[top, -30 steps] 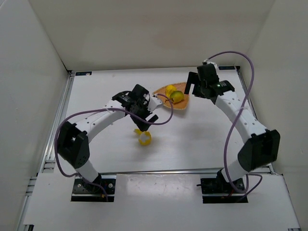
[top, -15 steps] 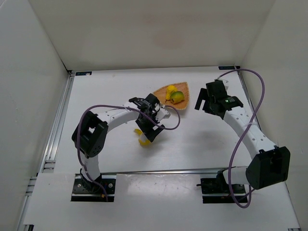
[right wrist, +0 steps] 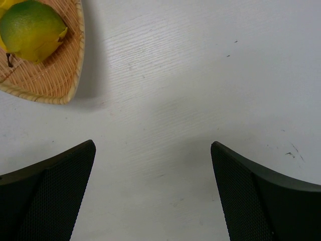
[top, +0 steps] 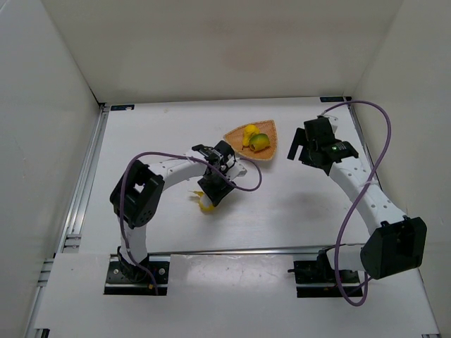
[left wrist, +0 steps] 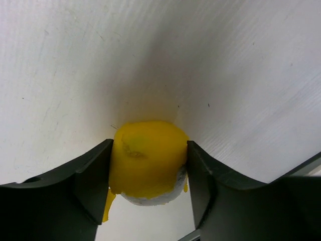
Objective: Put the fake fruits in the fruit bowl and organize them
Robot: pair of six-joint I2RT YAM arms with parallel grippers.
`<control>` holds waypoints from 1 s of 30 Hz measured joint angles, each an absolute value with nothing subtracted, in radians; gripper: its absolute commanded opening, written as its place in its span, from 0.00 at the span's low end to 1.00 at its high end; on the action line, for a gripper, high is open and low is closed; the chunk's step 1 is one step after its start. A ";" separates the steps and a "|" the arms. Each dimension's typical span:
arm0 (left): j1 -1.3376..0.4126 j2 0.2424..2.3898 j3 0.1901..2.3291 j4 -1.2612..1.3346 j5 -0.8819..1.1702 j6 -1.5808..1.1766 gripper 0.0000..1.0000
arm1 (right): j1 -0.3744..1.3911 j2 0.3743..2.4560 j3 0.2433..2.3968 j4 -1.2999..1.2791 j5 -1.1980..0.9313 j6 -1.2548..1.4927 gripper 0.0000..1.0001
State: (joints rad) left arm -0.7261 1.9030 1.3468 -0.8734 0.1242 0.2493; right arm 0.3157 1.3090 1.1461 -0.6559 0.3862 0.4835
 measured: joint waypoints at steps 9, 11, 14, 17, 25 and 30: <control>-0.727 1.953 1.505 -1.034 0.119 0.258 0.30 | 0.293 1.309 1.146 -0.647 0.381 0.463 1.00; -0.728 1.967 1.624 -1.050 0.094 0.265 0.30 | 0.278 1.309 1.146 -0.632 0.369 0.461 1.00; -0.726 1.981 1.806 -1.019 0.047 0.275 0.30 | 0.246 1.309 1.146 -0.611 0.342 0.462 1.00; -0.716 2.006 1.934 -0.930 0.014 0.287 0.31 | 0.213 1.309 1.138 -0.596 0.312 0.465 1.00; -0.680 2.378 2.347 -0.741 0.004 0.296 0.36 | 0.174 1.309 1.137 -0.606 0.292 0.454 1.00; -0.671 2.519 2.364 -0.718 0.014 0.310 0.39 | 0.110 1.309 1.170 -0.621 0.293 0.435 1.00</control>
